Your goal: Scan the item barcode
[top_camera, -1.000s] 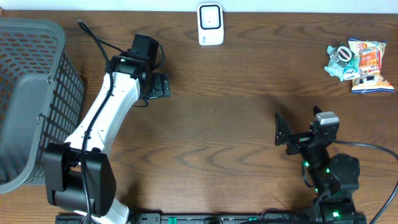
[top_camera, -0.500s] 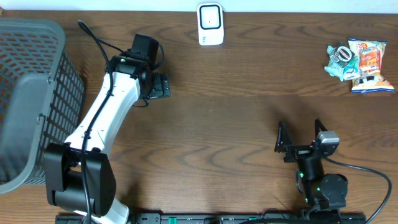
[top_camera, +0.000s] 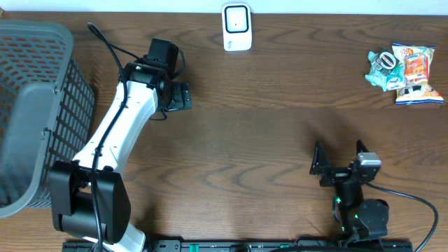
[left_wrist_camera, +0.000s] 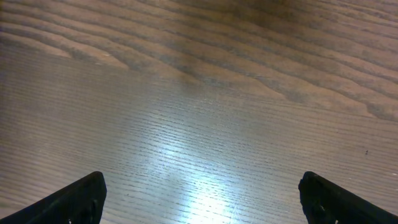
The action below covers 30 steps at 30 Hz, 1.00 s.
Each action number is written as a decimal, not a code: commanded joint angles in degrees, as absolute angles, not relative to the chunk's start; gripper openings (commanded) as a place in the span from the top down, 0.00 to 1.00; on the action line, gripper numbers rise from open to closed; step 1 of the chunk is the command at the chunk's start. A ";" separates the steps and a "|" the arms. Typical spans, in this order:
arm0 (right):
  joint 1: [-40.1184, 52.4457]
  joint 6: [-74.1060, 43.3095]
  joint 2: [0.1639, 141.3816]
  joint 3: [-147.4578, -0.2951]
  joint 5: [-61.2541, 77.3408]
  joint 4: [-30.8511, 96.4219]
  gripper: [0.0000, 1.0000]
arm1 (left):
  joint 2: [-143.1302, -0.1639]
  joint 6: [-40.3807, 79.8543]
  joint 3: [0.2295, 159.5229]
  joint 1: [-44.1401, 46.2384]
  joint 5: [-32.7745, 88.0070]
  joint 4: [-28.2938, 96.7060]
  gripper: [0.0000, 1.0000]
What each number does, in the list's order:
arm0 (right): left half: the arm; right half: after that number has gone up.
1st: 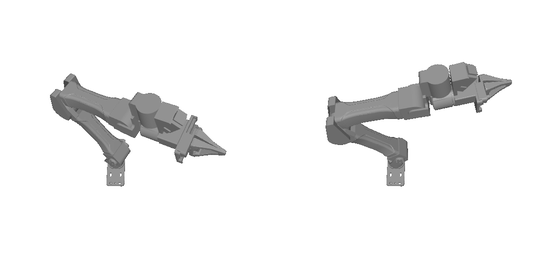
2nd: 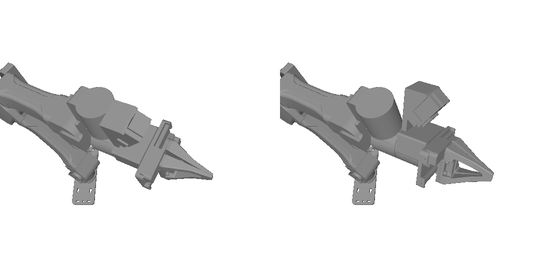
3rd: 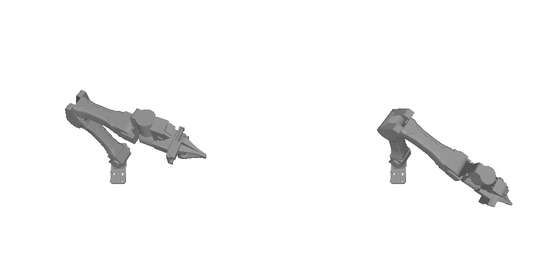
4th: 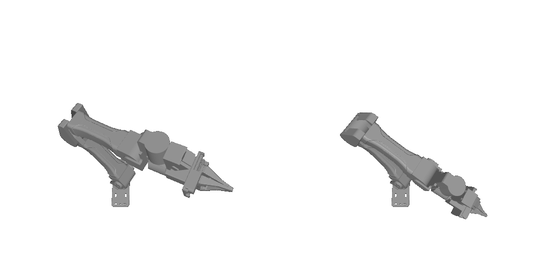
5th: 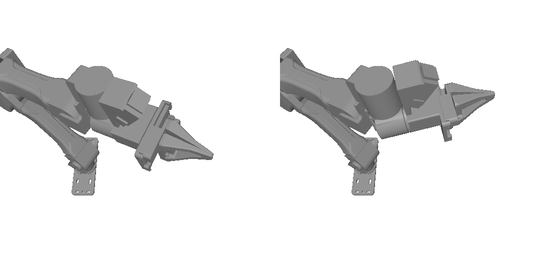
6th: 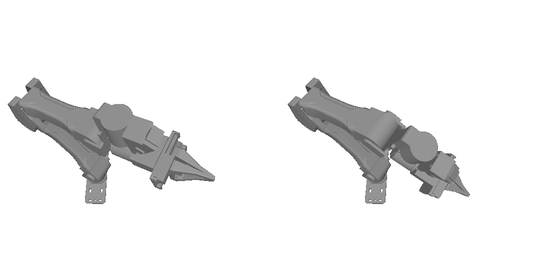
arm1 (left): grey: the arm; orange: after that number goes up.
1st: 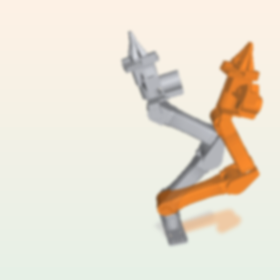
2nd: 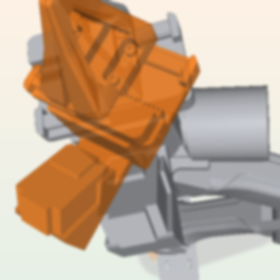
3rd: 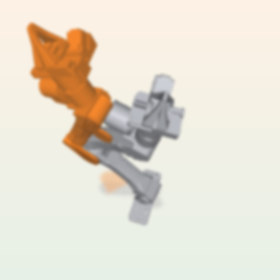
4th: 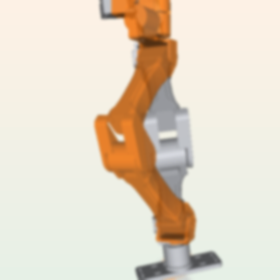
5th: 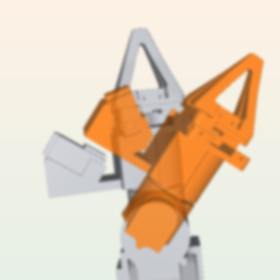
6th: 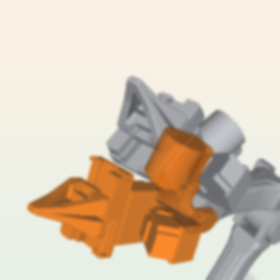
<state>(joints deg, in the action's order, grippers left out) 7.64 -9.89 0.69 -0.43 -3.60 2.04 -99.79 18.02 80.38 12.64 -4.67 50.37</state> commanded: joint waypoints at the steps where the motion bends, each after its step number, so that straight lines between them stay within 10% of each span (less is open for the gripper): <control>1: 8.27 -6.24 0.30 -0.32 -3.66 4.05 0.01 | -99.96 17.89 80.75 12.56 -5.19 50.50 0.02; 30: 5.13 -1.89 0.30 -0.32 -2.31 4.49 0.01 | -99.96 17.87 80.73 12.56 -5.19 50.50 0.02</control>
